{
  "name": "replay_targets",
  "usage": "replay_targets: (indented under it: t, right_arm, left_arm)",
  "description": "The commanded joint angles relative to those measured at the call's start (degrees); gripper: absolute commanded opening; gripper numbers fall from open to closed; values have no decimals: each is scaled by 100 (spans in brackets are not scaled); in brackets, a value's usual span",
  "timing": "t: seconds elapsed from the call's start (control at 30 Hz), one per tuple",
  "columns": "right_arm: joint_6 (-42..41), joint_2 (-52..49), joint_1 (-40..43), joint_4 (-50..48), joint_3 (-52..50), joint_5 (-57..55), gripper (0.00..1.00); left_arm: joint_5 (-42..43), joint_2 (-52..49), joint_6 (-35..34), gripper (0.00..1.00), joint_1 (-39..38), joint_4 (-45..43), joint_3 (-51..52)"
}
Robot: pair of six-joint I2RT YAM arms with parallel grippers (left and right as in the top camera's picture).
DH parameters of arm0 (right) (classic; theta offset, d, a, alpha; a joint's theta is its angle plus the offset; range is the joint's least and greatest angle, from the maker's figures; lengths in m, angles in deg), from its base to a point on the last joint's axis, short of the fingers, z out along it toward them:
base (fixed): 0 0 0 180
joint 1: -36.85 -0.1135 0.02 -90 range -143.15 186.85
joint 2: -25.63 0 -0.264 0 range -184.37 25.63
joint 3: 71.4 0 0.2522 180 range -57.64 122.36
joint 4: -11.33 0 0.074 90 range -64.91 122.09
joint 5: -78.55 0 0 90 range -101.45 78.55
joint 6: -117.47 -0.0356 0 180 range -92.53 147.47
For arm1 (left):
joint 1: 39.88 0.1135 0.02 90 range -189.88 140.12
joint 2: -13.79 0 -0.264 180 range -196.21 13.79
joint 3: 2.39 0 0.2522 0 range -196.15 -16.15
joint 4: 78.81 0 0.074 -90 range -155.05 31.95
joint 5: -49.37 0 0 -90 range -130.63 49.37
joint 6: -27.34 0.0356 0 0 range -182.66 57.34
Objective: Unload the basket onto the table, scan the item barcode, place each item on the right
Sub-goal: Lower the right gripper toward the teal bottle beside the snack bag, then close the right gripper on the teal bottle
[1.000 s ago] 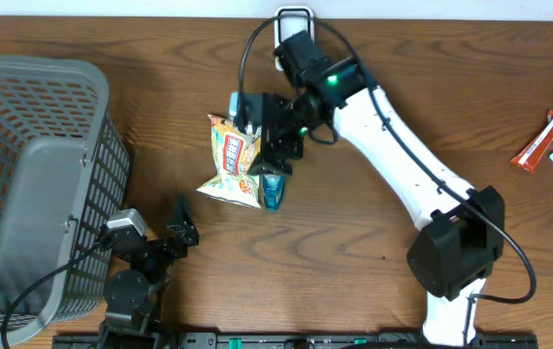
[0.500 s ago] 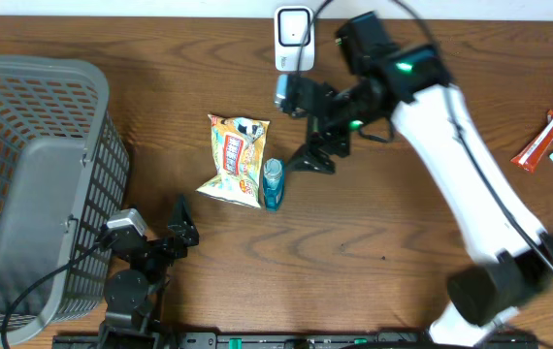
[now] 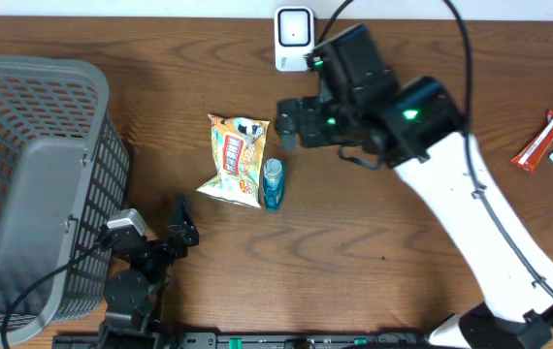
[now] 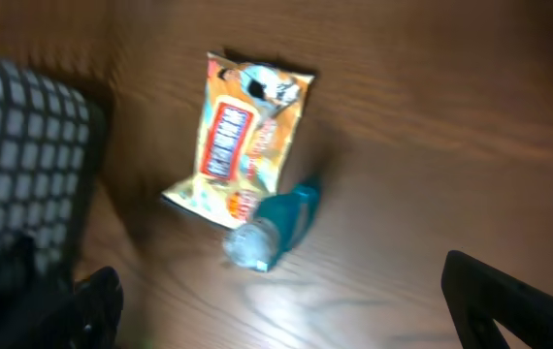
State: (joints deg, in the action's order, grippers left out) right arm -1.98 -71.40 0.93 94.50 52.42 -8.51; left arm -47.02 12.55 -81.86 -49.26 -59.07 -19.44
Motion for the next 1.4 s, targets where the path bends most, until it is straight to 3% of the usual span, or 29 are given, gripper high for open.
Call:
replay_targets:
  t: [0.0, 0.07, 0.13, 0.3, 0.5, 1.2, 1.3, 1.37]
  right_arm:
    - [-1163, -326, -376, -63, -37, -302, 99]
    - [-1650, -627, -538, 72, -37, -450, 99]
    - [-2684, -1088, -693, 415, -37, -765, 99]
    - [-3289, -1650, -1012, 457, -37, -1268, 99]
    - [-4089, -1746, -1480, 472, -37, -2658, 99]
    - [-3222, -2496, -1563, -24, -186, -2103, 99]
    - [-3220, -2496, -1512, -197, -411, -2072, 90]
    - [-3220, -2496, -1491, -275, -505, -2013, 76]
  left_arm:
    - [-72, 20, 70, 98, 26, 120, 133]
    - [-72, 20, 70, 98, 26, 120, 131]
    - [-72, 20, 68, 98, 26, 120, 131]
    - [-72, 20, 70, 98, 26, 120, 133]
    - [-72, 20, 70, 98, 26, 120, 133]
    - [-74, 20, 70, 98, 26, 120, 131]
    - [-72, 20, 70, 98, 26, 120, 131]
    - [-72, 20, 68, 98, 26, 120, 133]
